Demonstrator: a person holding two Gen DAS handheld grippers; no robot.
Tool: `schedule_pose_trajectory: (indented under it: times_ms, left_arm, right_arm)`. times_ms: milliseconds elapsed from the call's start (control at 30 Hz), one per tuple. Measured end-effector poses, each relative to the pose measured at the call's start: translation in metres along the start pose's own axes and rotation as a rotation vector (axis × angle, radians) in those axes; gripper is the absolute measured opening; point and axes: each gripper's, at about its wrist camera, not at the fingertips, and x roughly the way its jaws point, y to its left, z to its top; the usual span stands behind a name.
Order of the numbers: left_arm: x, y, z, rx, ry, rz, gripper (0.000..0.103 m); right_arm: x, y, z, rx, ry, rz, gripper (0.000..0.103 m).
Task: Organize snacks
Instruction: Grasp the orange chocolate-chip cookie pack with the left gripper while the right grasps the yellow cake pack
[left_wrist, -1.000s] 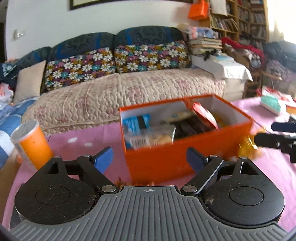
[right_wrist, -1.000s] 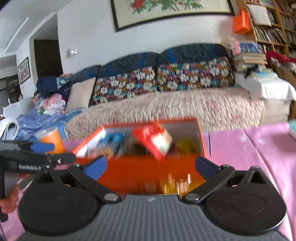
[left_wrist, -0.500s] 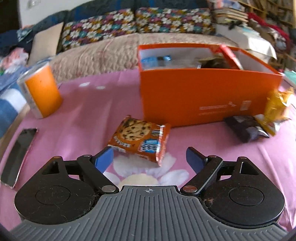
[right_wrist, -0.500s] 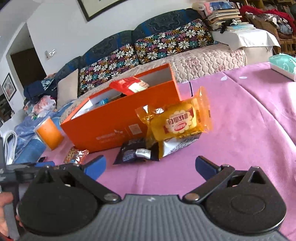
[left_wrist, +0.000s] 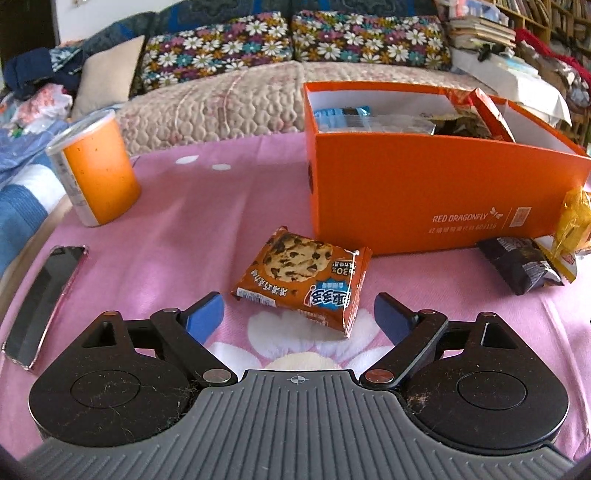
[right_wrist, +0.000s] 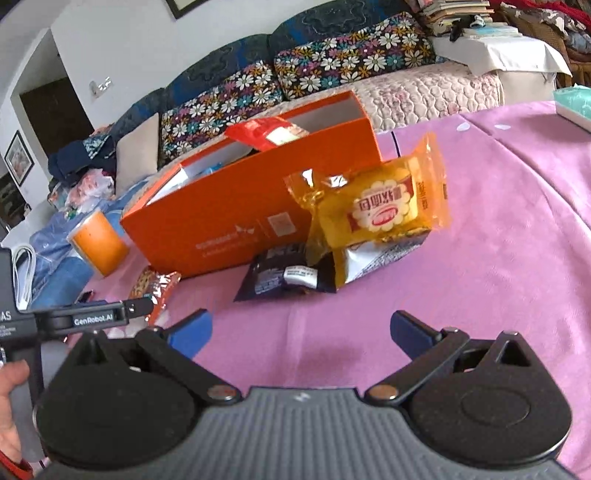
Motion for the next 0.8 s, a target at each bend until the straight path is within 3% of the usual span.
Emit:
schedule_pose_trajectory:
  times_ms: [167, 267, 400, 567, 600, 633, 733, 800]
  left_arm:
    - [0.003, 0.0, 0.001, 0.014, 0.001, -0.016, 0.073]
    - [0.001, -0.002, 0.001, 0.074, -0.036, -0.064, 0.081]
    - [0.011, -0.004, 0.007, 0.153, -0.069, -0.037, 0.082]
    - [0.048, 0.005, 0.018, 0.105, -0.006, -0.047, 0.081]
    - [0.052, 0.007, 0.02, 0.083, -0.003, -0.057, 0.075]
    - [0.053, 0.01, 0.022, 0.055, 0.004, -0.083, 0.057]
    - [0.046, 0.012, 0.022, 0.021, 0.019, -0.124, 0.037]
    - [0.036, 0.007, 0.014, 0.038, 0.029, -0.137, 0.036]
  right_arm:
    - [-0.002, -0.001, -0.001, -0.013, 0.004, -0.005, 0.102]
    - [-0.005, -0.007, 0.002, 0.005, 0.0, -0.01, 0.102]
    - [-0.013, -0.017, 0.005, 0.027, -0.016, -0.011, 0.102]
    - [-0.017, -0.021, 0.004, 0.036, -0.015, -0.015, 0.102]
    - [-0.018, -0.022, 0.004, 0.036, -0.016, -0.015, 0.102]
    - [-0.018, -0.022, 0.005, 0.036, -0.017, -0.016, 0.102]
    - [-0.019, -0.024, 0.007, 0.045, -0.022, -0.018, 0.102]
    - [-0.017, -0.025, 0.007, 0.052, -0.019, -0.02, 0.102]
